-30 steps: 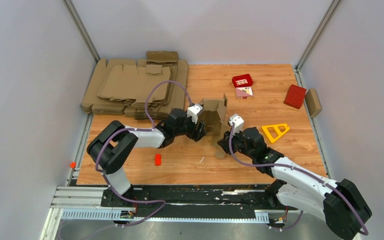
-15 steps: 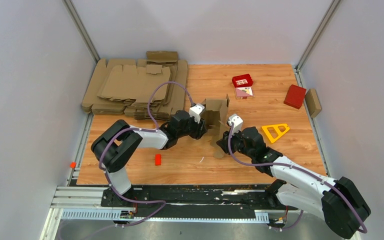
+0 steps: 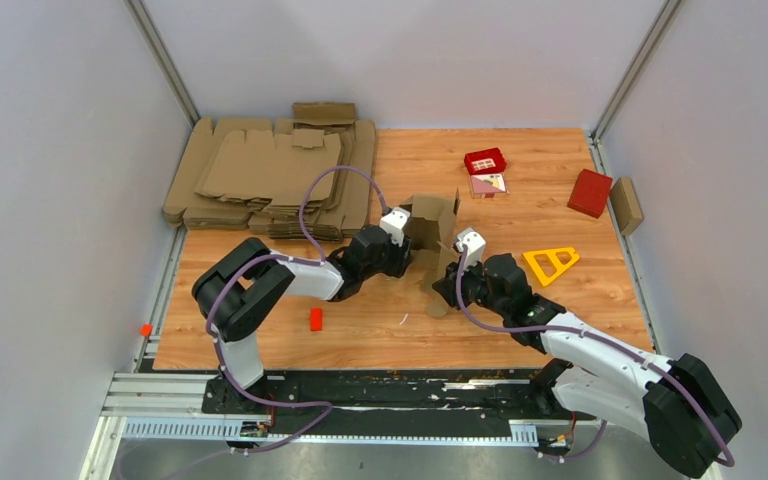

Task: Fold the paper box

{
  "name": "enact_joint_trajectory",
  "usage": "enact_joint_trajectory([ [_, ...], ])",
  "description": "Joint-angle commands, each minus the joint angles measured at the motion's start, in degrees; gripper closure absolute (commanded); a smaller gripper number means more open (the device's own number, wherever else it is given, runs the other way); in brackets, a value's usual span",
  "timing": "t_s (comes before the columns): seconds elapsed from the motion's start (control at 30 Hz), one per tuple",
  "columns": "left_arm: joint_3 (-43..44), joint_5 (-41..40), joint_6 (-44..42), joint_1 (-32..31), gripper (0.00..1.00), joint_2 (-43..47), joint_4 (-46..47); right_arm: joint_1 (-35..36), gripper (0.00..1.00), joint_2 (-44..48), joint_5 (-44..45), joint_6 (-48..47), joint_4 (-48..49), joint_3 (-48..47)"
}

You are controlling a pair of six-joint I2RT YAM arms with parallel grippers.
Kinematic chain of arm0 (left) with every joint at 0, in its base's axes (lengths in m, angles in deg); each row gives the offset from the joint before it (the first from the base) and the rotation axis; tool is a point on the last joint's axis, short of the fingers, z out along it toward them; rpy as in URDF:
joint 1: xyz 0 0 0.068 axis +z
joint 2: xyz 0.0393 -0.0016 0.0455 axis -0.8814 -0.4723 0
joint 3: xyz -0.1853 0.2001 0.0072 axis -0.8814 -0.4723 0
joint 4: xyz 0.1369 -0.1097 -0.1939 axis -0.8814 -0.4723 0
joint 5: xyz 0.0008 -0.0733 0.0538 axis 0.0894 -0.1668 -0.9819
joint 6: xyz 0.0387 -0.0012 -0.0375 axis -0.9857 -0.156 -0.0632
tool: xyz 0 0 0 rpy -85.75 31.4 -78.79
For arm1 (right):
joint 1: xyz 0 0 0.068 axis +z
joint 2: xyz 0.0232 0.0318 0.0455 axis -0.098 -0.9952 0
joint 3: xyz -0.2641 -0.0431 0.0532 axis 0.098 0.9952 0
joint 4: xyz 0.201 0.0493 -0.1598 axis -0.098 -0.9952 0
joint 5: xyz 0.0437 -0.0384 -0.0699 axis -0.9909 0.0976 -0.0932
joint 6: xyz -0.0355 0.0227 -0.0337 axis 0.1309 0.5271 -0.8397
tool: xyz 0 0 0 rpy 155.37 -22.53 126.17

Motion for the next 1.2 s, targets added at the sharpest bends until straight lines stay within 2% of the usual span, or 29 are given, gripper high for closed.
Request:
enact_joint_trajectory([
  [0.0, 0.88, -1.44, 2.49, -0.39, 0.48, -1.46, 3.96, -0.08, 0.82, 0.11, -1.24, 0.22, 1.35, -1.35],
  [0.03, 0.84, -0.77, 2.51, -0.39, 0.44, -1.66, 4.83, -0.12, 0.82, 0.19, -1.16, 0.24, 1.35, -1.28],
  [0.13, 0.55, -0.83, 1.8, -0.32, 0.24, -1.73, 5.69, -0.12, 0.82, 0.3, -1.2, 0.19, 1.35, -1.24],
  [0.17, 0.21, -1.15, 1.26, -0.31, 0.21, -1.52, 5.94, -0.13, 0.82, 0.41, -1.3, 0.18, 1.28, -1.19],
  [0.43, -4.19, 2.28, -2.59, 0.48, 0.12, 3.03, 11.15, -0.11, 0.82, 1.04, -1.29, 0.08, 1.09, -1.15],
  [0.6, -7.58, 2.28, -4.68, 0.66, 0.01, 8.3, 12.19, -0.12, 0.82, 1.04, -1.25, 0.09, 1.08, -1.1],
  [0.87, -10.47, 1.76, -5.25, 0.66, 0.0, 13.72, 10.58, -0.13, 0.82, 0.65, -1.1, 0.38, 0.94, -1.49],
  [1.17, -13.28, -4.11, -7.03, 2.72, 0.0, 23.63, 6.95, -0.22, 0.82, 1.68, 0.54, 0.64, 0.26, -1.43],
])
